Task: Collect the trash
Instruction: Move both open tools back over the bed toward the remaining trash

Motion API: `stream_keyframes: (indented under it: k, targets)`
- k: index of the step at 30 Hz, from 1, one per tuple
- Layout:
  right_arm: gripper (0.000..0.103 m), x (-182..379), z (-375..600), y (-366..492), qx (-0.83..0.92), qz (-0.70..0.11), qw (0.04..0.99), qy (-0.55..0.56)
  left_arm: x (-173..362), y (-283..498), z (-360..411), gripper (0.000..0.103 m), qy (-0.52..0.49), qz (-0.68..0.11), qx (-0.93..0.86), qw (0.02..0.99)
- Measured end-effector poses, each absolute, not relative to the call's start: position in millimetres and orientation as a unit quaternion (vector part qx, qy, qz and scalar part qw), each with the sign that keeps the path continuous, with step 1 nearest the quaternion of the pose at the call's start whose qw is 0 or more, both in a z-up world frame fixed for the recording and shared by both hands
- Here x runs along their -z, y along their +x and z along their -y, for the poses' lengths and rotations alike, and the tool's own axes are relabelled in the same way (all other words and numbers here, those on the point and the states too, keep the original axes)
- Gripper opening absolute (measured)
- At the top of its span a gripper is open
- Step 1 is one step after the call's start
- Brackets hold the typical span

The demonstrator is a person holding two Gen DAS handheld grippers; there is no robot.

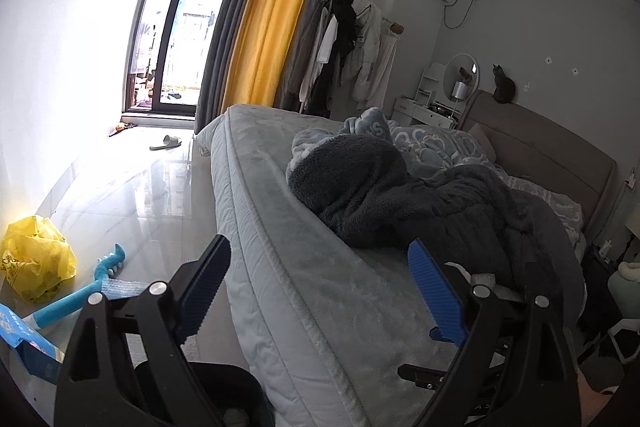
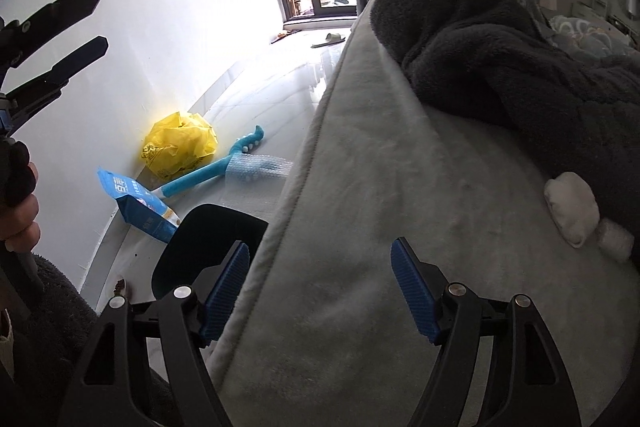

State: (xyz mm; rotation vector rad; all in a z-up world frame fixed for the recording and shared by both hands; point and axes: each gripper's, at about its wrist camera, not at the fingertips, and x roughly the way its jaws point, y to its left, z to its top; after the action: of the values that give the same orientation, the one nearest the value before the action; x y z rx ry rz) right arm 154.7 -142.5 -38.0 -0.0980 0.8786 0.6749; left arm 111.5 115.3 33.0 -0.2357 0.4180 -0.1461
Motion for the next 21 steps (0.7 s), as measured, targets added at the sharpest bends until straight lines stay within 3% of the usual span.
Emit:
stream_keyframes:
  k: [13, 21]
  targets:
    - [0.083, 35.8, 231.7, 178.4, -0.229, -0.393, 0.89, -0.025, -12.3, 142.9, -35.6, 0.095, -0.028, -0.235, 0.128, 0.963]
    - [0.085, 33.4, 290.6, 197.0, -0.178, -0.39, 0.903, 0.011, -2.5, 162.8, -4.5, 0.095, -0.028, -0.25, 0.161, 0.955]
